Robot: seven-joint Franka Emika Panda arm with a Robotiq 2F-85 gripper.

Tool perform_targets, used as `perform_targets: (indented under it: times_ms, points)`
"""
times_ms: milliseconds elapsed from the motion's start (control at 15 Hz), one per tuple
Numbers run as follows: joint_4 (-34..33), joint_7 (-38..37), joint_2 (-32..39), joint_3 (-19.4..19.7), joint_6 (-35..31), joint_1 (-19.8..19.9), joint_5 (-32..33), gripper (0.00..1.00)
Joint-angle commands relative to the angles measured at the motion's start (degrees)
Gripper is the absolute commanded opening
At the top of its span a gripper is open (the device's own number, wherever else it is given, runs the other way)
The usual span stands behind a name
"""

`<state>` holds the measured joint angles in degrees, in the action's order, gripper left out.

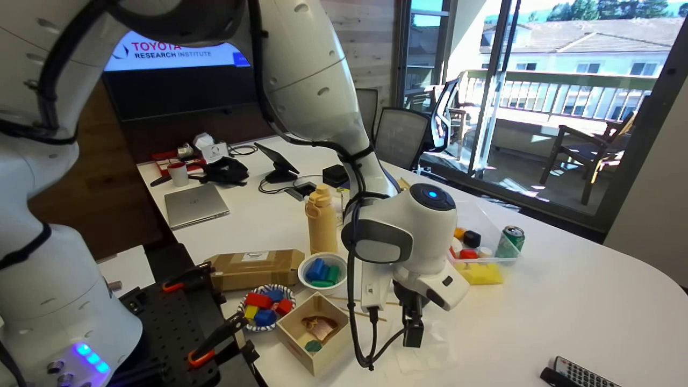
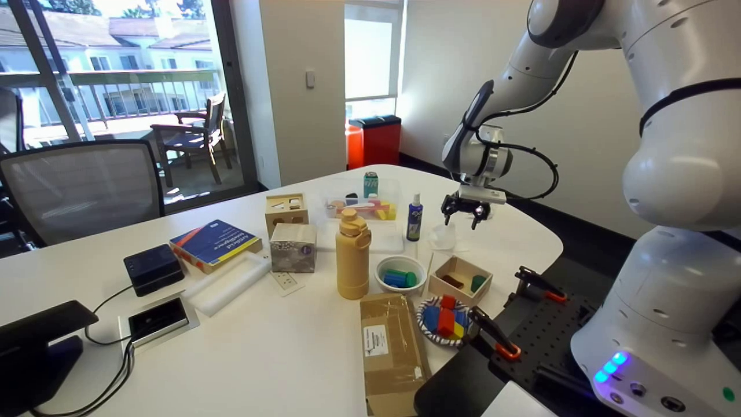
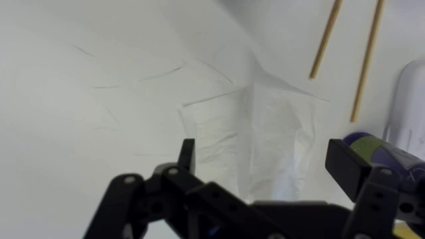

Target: Pick up the white napkin on the right then set it back down table.

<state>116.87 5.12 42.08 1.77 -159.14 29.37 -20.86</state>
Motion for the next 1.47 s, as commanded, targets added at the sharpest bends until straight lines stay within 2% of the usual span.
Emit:
perform_targets:
  times_ms: [0,400,1267,1400]
  points:
    - [-0.50,-0.06,0.17,-0.20,0.21,0.14,-0.12,1.00]
    - [-0.83,-1.05,1.67,0.06,-0.37,-0.60,-0.13,1.00]
    - [-4.65,-1.09,9.65,-3.29,-5.86,2.30,-1.28,1.00]
    - [-5.34,-1.21,10.37,-3.59,-5.92,2.52,-1.02,0.74]
